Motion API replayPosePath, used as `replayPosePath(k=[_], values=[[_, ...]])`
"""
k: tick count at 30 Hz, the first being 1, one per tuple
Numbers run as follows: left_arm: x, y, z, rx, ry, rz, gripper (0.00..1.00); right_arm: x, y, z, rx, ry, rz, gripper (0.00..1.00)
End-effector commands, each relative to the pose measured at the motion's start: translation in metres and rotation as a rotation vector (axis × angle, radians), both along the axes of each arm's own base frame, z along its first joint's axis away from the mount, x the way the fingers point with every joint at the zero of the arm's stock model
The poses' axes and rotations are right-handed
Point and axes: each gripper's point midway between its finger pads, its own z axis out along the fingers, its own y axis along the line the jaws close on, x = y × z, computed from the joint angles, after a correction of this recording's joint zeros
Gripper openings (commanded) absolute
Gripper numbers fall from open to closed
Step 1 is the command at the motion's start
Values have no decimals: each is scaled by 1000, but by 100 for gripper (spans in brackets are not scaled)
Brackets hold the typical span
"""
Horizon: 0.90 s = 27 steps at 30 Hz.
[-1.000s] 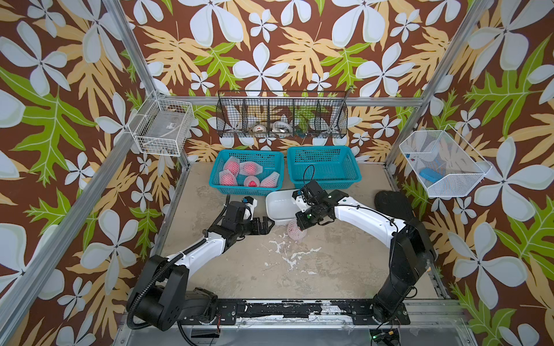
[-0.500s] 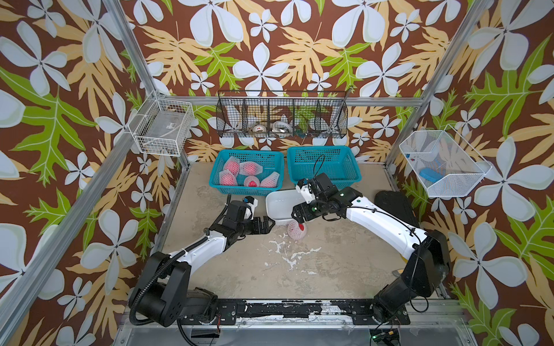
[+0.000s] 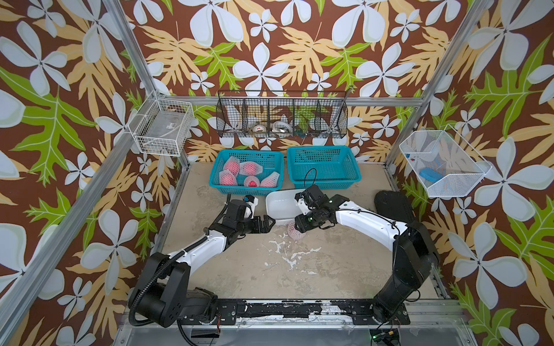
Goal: Remove foam nets from apples
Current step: Remove the foam net from the apple.
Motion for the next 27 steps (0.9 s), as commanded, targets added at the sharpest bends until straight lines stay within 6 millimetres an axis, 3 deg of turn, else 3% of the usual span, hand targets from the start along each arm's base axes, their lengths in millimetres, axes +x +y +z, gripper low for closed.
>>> replayPosePath(k=[1, 5, 12, 13, 15, 16, 17, 20, 23, 27], values=[[-1, 0, 4, -3, -9, -4, 100, 4, 3, 4, 2, -15, 10, 33], [-1, 0, 4, -1, -11, -3, 100, 5, 5, 26, 12, -28, 18, 0], [2, 0, 9, 3, -26, -2, 100, -5, 4, 75, 25, -39, 57, 0], [2, 1, 8, 4, -23, -1, 100, -7, 7, 68, 42, -35, 58, 0], [2, 2, 6, 5, -25, 4, 100, -15, 13, 33, 22, 31, 67, 0], [2, 1, 5, 3, -24, 4, 100, -20, 15, 28, -11, 81, 93, 0], [2, 1, 5, 5, -22, 3, 100, -22, 19, 30, -49, 88, 119, 0], [3, 1, 5, -1, -22, 6, 100, -16, 35, 69, 29, -42, 124, 0], [4, -2, 6, -12, -24, 1, 100, -19, 28, 59, -52, 10, 147, 0], [4, -1, 4, -11, -22, 1, 100, -18, 34, 83, 5, -50, 147, 0]])
